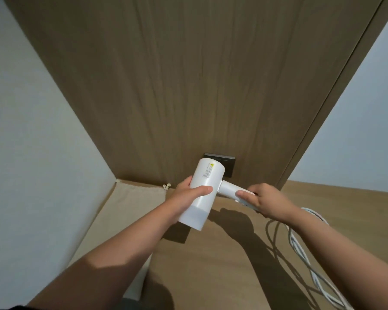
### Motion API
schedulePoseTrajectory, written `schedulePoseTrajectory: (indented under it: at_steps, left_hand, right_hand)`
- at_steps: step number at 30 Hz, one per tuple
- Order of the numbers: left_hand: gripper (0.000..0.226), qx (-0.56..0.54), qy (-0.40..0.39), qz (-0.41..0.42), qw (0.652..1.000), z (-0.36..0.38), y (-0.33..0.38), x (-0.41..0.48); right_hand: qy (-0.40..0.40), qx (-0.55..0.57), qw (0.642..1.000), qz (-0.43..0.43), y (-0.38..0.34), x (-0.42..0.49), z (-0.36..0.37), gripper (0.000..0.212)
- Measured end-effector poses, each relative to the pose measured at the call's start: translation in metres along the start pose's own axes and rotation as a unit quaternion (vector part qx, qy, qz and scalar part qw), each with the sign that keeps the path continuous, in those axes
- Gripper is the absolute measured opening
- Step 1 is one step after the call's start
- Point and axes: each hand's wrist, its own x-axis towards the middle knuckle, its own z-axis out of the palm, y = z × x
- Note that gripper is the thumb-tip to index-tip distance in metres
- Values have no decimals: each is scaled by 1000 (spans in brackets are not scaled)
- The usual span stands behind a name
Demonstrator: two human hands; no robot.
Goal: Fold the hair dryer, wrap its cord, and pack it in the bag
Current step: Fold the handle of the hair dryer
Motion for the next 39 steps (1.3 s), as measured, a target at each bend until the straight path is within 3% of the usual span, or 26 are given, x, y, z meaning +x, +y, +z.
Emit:
schedulePoseTrajectory:
  at_steps: [4, 9, 15, 23, 26, 33, 39]
  left_hand:
    - [40, -17, 39, 28, 999, 23, 7, -19]
    - [58, -28, 79, 41, 996, 60, 7, -43]
    - [44, -140, 179, 42, 973, 120, 15, -58]
    - [62, -142, 158, 74, 974, 133, 50, -73]
    - [61, -157, 159, 93, 970, 134, 58, -77]
    - [35, -195, 206, 150, 947, 138, 73, -86]
    - [56, -214, 207, 163, 941, 141, 93, -99]
  right_hand:
    - [16, -11, 1000, -20, 13, -9, -12, 59]
    - [15, -13, 999, -33, 30, -30, -25, 47]
    - [71, 80, 994, -17, 37, -53, -23, 46]
    - [-4, 128, 990, -63, 43, -74, -63, 64]
    - [-7, 116, 990, -78, 36, -80, -75, 61]
    - [113, 110, 982, -101, 22, -87, -78, 65]
    - [177, 74, 975, -110, 10, -98, -91, 59]
